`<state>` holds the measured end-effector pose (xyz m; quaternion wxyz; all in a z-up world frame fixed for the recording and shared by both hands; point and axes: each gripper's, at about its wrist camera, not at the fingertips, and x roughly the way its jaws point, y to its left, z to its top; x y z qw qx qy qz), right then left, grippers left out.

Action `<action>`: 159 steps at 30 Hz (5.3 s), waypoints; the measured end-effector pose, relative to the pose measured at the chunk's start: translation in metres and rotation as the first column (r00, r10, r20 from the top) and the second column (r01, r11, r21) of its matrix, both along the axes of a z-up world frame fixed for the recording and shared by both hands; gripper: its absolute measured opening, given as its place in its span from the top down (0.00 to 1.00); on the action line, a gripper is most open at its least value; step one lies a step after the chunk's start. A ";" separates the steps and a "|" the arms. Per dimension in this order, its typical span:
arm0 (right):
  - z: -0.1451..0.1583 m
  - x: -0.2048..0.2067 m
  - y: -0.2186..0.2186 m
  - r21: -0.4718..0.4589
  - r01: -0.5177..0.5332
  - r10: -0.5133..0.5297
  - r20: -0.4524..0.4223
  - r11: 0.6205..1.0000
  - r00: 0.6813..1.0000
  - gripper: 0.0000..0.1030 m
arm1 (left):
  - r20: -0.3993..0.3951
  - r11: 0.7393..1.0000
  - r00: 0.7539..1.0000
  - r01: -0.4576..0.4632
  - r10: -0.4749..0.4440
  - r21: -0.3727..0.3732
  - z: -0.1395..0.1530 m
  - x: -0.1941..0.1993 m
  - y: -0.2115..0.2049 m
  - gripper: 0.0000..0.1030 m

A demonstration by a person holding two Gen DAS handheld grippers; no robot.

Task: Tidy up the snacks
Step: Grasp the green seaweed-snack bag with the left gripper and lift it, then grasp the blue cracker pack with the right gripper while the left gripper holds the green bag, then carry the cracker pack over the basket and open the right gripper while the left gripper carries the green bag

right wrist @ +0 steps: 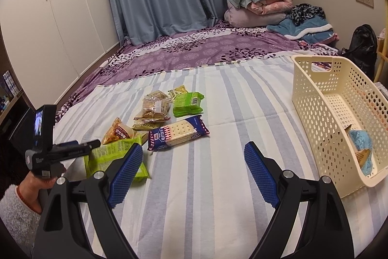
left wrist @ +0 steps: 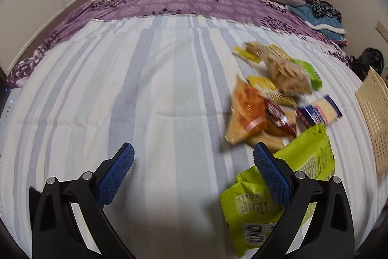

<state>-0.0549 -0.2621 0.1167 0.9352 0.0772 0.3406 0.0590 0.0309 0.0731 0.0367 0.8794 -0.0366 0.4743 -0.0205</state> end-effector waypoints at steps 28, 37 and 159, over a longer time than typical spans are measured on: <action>0.003 -0.022 -0.013 0.039 0.006 -0.007 0.032 0.999 0.999 0.17 | 0.019 0.975 0.979 0.202 -0.201 -0.095 0.013 -0.081 -0.086 0.03; -0.001 -0.018 -0.007 0.041 -0.021 0.020 0.014 0.999 1.000 0.17 | 0.007 0.970 0.970 0.244 -0.244 -0.003 -0.003 -0.083 -0.109 0.16; 0.030 0.031 -0.079 0.061 0.196 -0.198 0.039 0.979 0.979 0.55 | 0.270 0.975 0.939 0.224 -0.213 -0.011 0.111 -0.090 -0.066 0.33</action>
